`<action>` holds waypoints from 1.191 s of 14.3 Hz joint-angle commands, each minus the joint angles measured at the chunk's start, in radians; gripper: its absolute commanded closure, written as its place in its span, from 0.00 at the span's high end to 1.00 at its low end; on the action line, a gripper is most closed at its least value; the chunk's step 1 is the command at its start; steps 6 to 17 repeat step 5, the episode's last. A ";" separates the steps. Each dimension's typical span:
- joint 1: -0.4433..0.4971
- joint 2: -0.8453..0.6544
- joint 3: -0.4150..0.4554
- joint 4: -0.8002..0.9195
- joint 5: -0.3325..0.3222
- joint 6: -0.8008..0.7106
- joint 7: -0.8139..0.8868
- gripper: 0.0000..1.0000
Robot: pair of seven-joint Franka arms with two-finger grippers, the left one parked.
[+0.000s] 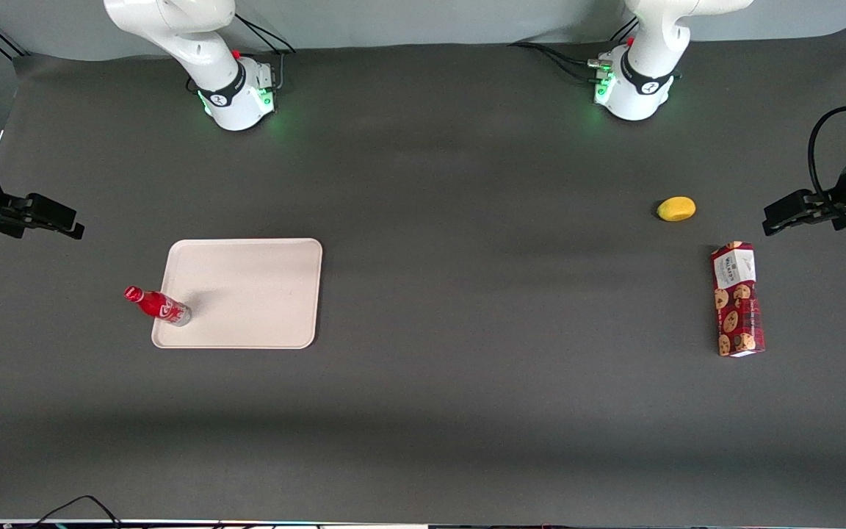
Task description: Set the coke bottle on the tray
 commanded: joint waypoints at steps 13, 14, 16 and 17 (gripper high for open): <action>-0.035 0.037 0.017 0.073 -0.025 -0.001 -0.001 1.00; -0.035 0.037 0.017 0.073 -0.025 -0.001 -0.001 1.00; -0.035 0.037 0.017 0.073 -0.025 -0.001 -0.001 1.00; -0.035 0.037 0.017 0.073 -0.025 -0.001 -0.001 1.00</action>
